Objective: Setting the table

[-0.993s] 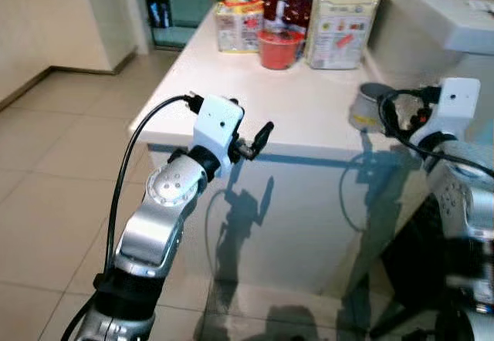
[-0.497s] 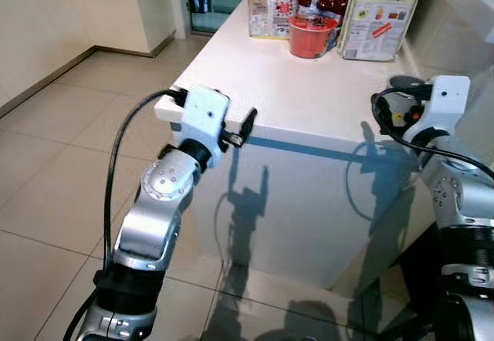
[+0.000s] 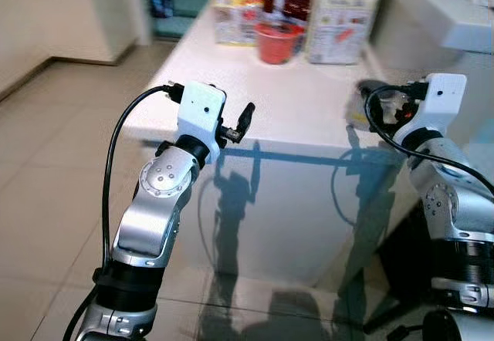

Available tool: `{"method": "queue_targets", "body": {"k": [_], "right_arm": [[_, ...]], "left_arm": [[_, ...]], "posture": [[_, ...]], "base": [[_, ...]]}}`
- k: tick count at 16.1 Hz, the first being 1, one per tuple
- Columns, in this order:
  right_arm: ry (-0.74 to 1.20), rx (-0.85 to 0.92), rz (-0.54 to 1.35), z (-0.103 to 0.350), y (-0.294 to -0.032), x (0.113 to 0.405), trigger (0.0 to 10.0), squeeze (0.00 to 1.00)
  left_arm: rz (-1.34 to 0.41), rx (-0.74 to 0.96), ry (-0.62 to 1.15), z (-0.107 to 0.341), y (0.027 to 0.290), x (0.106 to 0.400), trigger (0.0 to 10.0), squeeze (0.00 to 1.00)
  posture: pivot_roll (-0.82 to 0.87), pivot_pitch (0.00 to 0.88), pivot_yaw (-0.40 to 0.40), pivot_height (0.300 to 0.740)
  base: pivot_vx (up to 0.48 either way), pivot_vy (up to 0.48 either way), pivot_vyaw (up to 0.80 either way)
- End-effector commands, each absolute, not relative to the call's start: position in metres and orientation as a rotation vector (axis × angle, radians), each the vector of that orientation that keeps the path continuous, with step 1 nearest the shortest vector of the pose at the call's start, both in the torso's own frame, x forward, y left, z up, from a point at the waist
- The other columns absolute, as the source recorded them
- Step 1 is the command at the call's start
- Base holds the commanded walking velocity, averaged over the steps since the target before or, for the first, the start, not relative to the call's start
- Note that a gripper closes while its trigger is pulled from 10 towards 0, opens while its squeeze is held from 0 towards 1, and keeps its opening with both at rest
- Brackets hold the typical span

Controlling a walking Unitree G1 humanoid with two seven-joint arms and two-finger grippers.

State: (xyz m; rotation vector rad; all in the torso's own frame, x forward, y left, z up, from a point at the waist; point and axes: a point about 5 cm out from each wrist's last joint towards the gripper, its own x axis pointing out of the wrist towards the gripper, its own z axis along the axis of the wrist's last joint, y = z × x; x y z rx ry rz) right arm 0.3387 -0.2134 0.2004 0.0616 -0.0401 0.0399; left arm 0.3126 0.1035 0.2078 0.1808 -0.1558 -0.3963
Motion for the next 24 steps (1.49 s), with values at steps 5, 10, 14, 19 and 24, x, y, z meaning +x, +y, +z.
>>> {"method": "queue_targets", "body": {"k": [5,10,14,19,24], "right_arm": [[-0.037,0.055,0.071,0.203,-0.209,0.333,10.0,0.00],[-0.023,0.048,0.084,0.201,-0.205,0.331,10.0,0.00],[-0.016,0.031,0.064,0.201,-0.208,0.331,10.0,0.00],[-0.003,0.007,0.012,0.193,-0.213,0.350,10.0,1.00],[0.005,-0.012,-0.018,0.197,-0.221,0.378,10.0,1.00]], "left_arm": [[-0.379,0.204,-0.174,0.212,0.103,0.315,10.0,0.00],[-0.377,0.209,-0.176,0.212,0.104,0.316,10.0,0.00],[-0.380,0.209,-0.174,0.212,0.103,0.315,10.0,0.00],[-0.391,0.207,-0.164,0.211,0.101,0.315,10.0,0.00],[-0.460,0.201,-0.174,0.215,0.097,0.307,10.0,0.00]], "posture": [[0.00,0.000,-0.016,0.740],[0.00,0.000,-0.016,0.740],[-0.01,0.000,-0.015,0.740],[-0.01,0.000,-0.008,0.740],[0.02,0.000,-0.022,0.740]], "base": [[0.066,0.000,-0.15],[0.000,0.000,0.00],[0.000,0.000,0.00],[0.000,0.000,0.00],[0.000,0.000,0.00]]}}
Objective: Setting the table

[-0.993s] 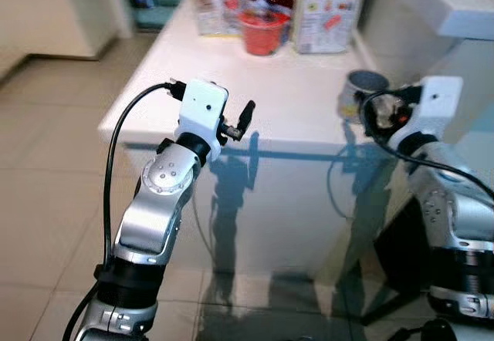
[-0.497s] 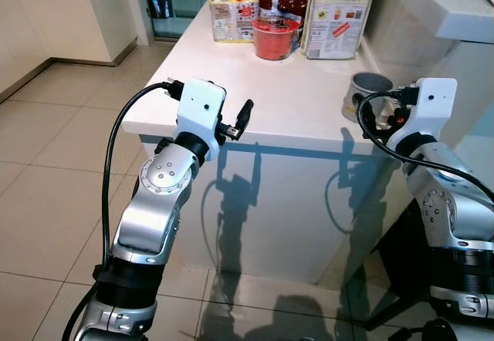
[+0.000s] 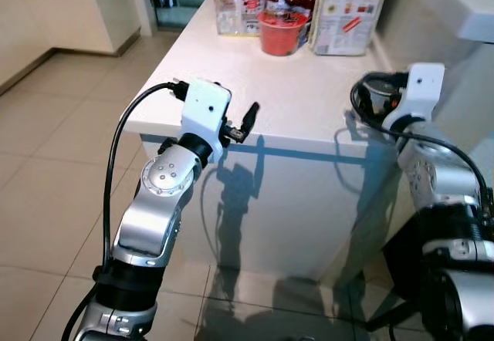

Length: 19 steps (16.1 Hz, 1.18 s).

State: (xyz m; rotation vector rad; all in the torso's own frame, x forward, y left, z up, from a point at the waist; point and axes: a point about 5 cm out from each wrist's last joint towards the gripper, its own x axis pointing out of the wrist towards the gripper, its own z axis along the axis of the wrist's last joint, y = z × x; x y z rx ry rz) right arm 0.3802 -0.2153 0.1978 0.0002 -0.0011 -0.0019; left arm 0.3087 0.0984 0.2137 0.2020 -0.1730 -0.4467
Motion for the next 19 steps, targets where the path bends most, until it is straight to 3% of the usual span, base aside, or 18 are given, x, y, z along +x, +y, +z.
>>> {"method": "queue_targets", "body": {"k": [1,7,8,9,10,13,19], "right_arm": [[-0.003,-0.015,-0.033,0.200,-0.224,0.383,10.0,1.00],[-0.080,-0.025,-0.073,0.217,-0.236,0.389,10.0,1.00],[-0.101,-0.030,-0.082,0.221,-0.238,0.387,10.0,0.86],[-0.146,-0.025,-0.097,0.227,-0.242,0.384,10.0,0.24],[-0.153,-0.024,-0.104,0.228,-0.243,0.384,10.0,0.01],[-0.058,-0.018,-0.131,0.214,-0.253,0.384,10.0,0.00],[0.073,0.118,-0.022,0.184,-0.246,0.387,10.0,0.00]], "left_arm": [[-0.490,0.203,-0.175,0.215,0.095,0.304,10.0,0.00],[-0.529,0.212,-0.160,0.213,0.094,0.296,10.0,0.00],[-0.534,0.212,-0.159,0.213,0.092,0.295,10.0,0.00],[-0.544,0.215,-0.156,0.213,0.090,0.293,10.0,0.00],[-0.547,0.215,-0.155,0.213,0.090,0.293,10.0,0.00],[-0.558,0.226,-0.148,0.213,0.089,0.292,10.0,0.00],[-0.556,0.248,-0.146,0.216,0.091,0.294,10.0,0.00]], "posture": [[0.02,0.000,-0.023,0.740],[0.02,0.000,-0.020,0.740],[0.02,0.000,-0.019,0.740],[0.02,0.000,-0.018,0.740],[0.02,0.000,-0.018,0.740],[0.02,0.000,-0.017,0.740],[0.03,0.000,-0.017,0.740]], "base": [[0.000,0.000,0.00],[0.000,0.000,0.00],[0.000,0.000,0.00],[0.000,0.000,0.00],[0.000,0.000,0.00],[0.000,0.000,0.00],[0.000,0.000,0.00]]}}
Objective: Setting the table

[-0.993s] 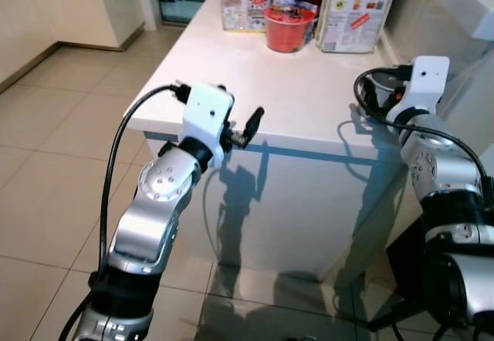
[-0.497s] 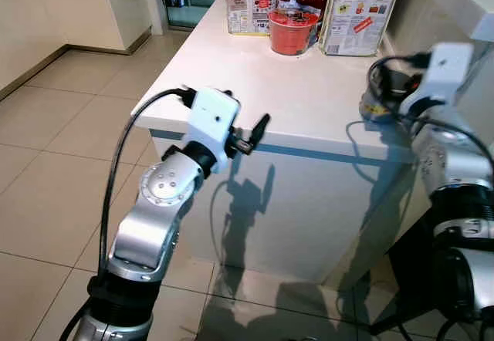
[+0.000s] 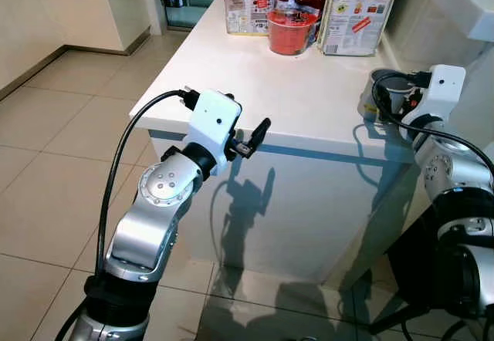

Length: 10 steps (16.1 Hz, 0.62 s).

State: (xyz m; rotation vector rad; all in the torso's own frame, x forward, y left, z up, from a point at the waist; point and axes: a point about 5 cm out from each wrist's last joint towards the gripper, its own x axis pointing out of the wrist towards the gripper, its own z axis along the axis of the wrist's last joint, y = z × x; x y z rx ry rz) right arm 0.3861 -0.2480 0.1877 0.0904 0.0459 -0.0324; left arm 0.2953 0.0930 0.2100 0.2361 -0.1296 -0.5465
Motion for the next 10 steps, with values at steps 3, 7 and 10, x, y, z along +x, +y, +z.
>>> {"method": "queue_targets", "body": {"k": [3,7,10], "right_arm": [[0.099,0.120,0.002,0.180,-0.240,0.387,10.0,0.00],[0.080,0.162,0.049,0.184,-0.226,0.384,10.0,0.00],[0.057,0.153,0.045,0.189,-0.225,0.379,10.0,0.00]], "left_arm": [[-0.551,0.255,-0.148,0.217,0.093,0.296,10.0,0.00],[-0.549,0.261,-0.150,0.218,0.093,0.297,10.0,0.00],[-0.550,0.265,-0.151,0.218,0.092,0.298,10.0,0.00]], "posture": [[0.03,0.000,-0.016,0.740],[0.03,0.000,-0.016,0.740],[0.02,0.000,-0.007,0.740]], "base": [[0.000,0.000,0.00],[0.000,0.000,0.00],[0.000,0.000,0.00]]}}
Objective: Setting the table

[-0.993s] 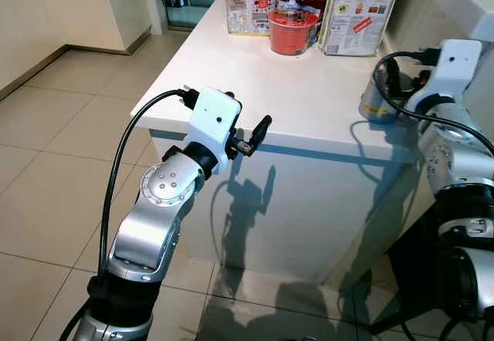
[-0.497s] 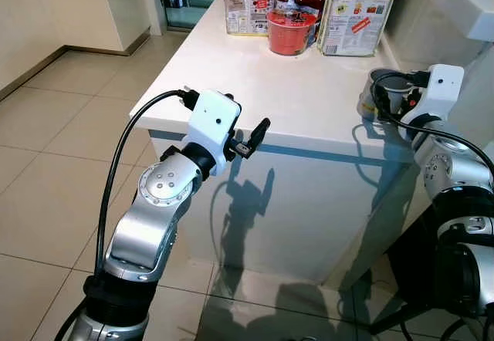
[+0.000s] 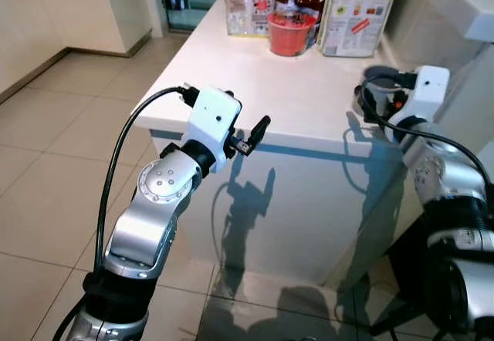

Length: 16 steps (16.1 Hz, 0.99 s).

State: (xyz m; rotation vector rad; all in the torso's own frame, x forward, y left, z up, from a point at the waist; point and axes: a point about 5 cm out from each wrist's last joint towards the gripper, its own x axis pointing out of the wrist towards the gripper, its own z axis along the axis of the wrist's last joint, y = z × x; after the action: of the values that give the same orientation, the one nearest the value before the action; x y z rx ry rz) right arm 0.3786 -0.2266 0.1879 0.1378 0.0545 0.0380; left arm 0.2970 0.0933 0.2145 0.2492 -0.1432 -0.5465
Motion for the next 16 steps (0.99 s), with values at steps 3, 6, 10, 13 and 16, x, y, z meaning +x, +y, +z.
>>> {"method": "queue_targets", "body": {"k": [3,6,10,13,16], "right_arm": [[0.011,0.110,-0.027,0.197,-0.234,0.373,10.0,0.00],[-0.018,0.051,-0.073,0.203,-0.237,0.369,10.0,0.00],[0.043,0.016,-0.135,0.182,-0.226,0.377,10.0,0.00],[0.081,-0.029,-0.177,0.171,-0.218,0.387,10.0,0.00],[0.088,-0.038,-0.183,0.168,-0.212,0.393,10.0,0.00]], "left_arm": [[-0.553,0.266,-0.151,0.218,0.092,0.298,10.0,0.00],[-0.575,0.259,-0.148,0.216,0.091,0.297,10.0,0.00],[-0.603,0.247,-0.143,0.215,0.088,0.296,10.0,0.00],[-0.619,0.242,-0.142,0.215,0.086,0.295,10.0,0.00],[-0.620,0.244,-0.142,0.215,0.086,0.294,10.0,0.00]], "posture": [[0.02,0.000,-0.006,0.740],[0.02,0.000,-0.002,0.740],[0.02,0.000,0.002,0.740],[0.03,0.000,0.001,0.740],[0.04,0.000,-0.001,0.740]], "base": [[0.000,0.000,0.00],[0.000,0.000,0.00],[0.000,0.000,0.00],[0.000,0.000,0.00],[0.000,0.000,0.00]]}}
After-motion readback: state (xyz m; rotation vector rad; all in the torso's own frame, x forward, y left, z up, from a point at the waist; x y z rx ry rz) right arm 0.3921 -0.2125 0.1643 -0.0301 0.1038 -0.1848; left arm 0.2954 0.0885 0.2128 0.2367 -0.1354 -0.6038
